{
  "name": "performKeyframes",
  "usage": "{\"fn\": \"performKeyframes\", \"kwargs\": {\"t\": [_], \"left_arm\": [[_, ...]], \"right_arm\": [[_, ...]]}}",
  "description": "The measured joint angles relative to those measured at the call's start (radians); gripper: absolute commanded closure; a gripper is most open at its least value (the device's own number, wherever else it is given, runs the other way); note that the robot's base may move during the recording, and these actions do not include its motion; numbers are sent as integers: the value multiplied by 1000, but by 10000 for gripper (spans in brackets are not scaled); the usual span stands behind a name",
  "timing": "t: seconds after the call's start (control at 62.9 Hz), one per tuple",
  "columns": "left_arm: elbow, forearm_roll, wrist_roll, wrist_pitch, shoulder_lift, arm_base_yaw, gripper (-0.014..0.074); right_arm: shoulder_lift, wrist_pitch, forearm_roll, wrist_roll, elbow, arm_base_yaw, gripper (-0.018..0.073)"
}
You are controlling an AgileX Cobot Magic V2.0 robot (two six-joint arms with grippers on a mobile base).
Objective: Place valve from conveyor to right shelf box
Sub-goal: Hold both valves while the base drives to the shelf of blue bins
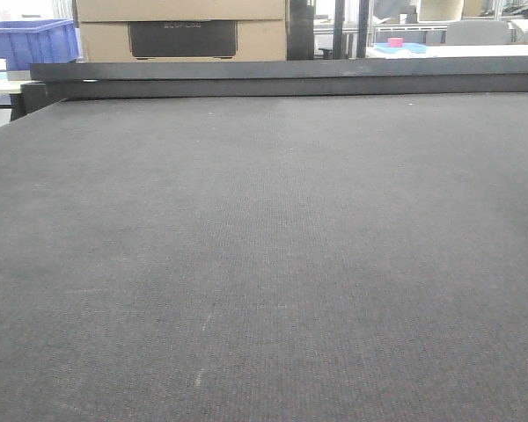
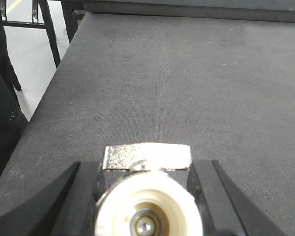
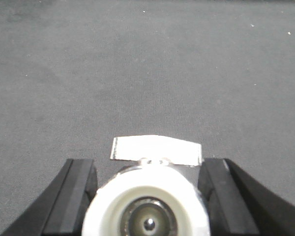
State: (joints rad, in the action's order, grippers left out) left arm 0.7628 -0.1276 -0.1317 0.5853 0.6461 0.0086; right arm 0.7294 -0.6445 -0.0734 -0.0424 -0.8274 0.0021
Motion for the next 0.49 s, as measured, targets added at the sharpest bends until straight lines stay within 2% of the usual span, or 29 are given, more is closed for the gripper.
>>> {"fn": "performKeyframes", "kwargs": {"t": [0.493], "left_arm": [[0,0,0,0,0,0,708]], "right_arm": [[0,0,0,0,0,0,721]]}}
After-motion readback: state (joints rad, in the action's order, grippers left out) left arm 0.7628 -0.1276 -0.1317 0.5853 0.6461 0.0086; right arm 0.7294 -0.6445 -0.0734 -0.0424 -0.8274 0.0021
